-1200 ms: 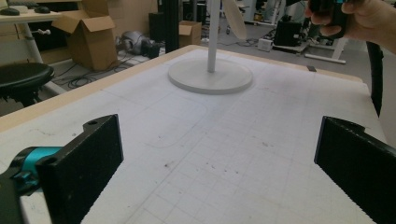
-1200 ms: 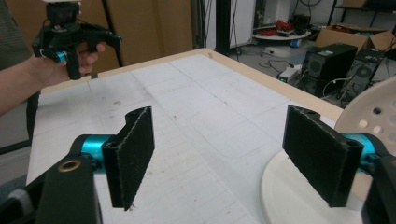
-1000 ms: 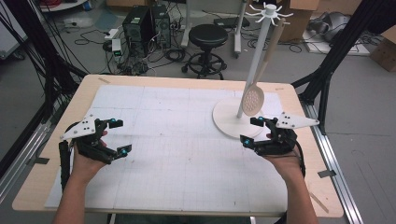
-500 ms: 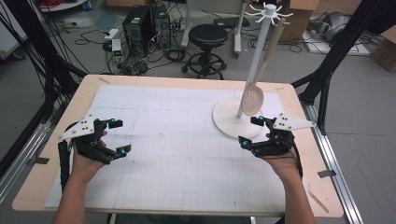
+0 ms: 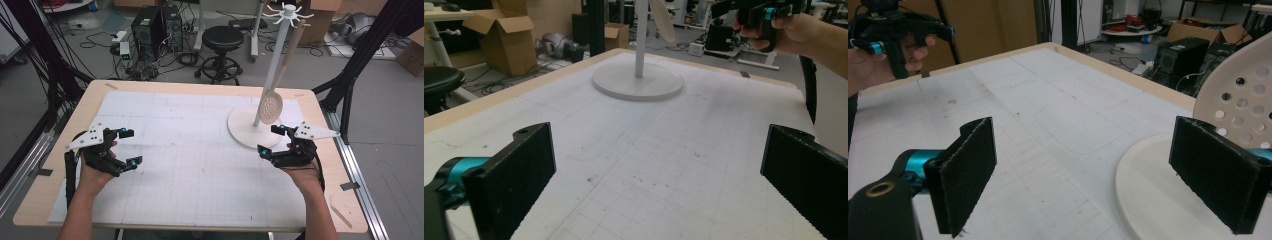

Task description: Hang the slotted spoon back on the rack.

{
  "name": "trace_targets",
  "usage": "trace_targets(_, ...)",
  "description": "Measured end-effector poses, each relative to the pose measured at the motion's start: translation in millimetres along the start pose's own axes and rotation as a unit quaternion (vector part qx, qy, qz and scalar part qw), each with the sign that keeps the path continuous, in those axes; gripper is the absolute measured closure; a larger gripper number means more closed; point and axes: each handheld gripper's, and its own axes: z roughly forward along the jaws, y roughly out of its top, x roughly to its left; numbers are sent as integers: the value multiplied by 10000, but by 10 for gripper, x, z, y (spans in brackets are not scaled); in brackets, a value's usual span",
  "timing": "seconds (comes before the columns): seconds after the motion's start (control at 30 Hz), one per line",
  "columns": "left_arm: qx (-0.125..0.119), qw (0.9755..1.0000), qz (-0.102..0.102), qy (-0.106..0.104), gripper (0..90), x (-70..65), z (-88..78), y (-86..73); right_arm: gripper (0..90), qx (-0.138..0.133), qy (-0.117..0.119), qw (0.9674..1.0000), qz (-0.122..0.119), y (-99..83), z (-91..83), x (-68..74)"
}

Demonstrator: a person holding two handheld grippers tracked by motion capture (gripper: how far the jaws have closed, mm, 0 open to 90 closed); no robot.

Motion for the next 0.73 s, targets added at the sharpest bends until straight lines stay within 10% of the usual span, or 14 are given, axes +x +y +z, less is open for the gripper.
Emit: trace_targets(0.73,-2,10000,3,23,17,6,-12,1,111,9,14,10000,35,-6,10,-17)
